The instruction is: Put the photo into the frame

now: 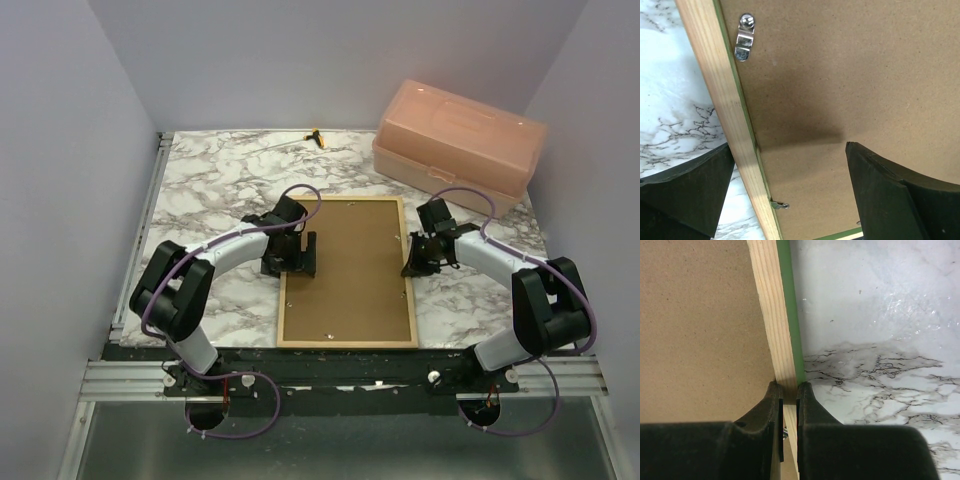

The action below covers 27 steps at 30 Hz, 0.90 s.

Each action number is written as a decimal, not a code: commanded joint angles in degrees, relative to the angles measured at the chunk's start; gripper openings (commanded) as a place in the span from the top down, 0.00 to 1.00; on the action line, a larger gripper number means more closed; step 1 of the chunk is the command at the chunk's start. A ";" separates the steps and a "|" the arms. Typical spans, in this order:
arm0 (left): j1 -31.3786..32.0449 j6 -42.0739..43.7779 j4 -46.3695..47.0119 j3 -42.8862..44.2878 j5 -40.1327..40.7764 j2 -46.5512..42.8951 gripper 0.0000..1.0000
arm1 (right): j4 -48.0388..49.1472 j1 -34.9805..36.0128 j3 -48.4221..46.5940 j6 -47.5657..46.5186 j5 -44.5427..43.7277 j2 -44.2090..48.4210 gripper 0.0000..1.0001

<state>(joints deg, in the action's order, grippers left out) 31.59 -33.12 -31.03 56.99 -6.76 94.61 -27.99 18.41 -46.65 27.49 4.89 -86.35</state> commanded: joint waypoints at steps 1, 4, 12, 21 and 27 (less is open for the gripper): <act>-0.36 -3.67 -4.69 1.59 2.12 0.39 0.08 | -0.80 0.23 -0.66 1.58 -3.21 -0.19 1.00; -2.58 -3.88 -6.57 4.16 7.05 1.46 0.08 | -0.62 0.31 -0.13 1.12 -3.05 0.13 1.00; -4.11 -2.04 -10.40 14.61 13.72 7.15 0.11 | 0.49 0.26 0.48 1.39 -1.10 -0.66 1.00; -4.39 0.49 -11.30 20.31 13.32 13.28 0.29 | 0.74 0.31 0.68 1.40 -1.39 -1.01 1.00; -5.12 1.93 -12.56 24.76 13.19 16.92 0.42 | 1.04 0.28 0.94 1.43 -0.96 -1.39 1.00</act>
<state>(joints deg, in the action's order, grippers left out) 27.11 -33.12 -41.39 77.32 5.37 109.03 -27.92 18.52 -46.70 27.18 4.01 -86.37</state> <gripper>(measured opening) 0.616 0.117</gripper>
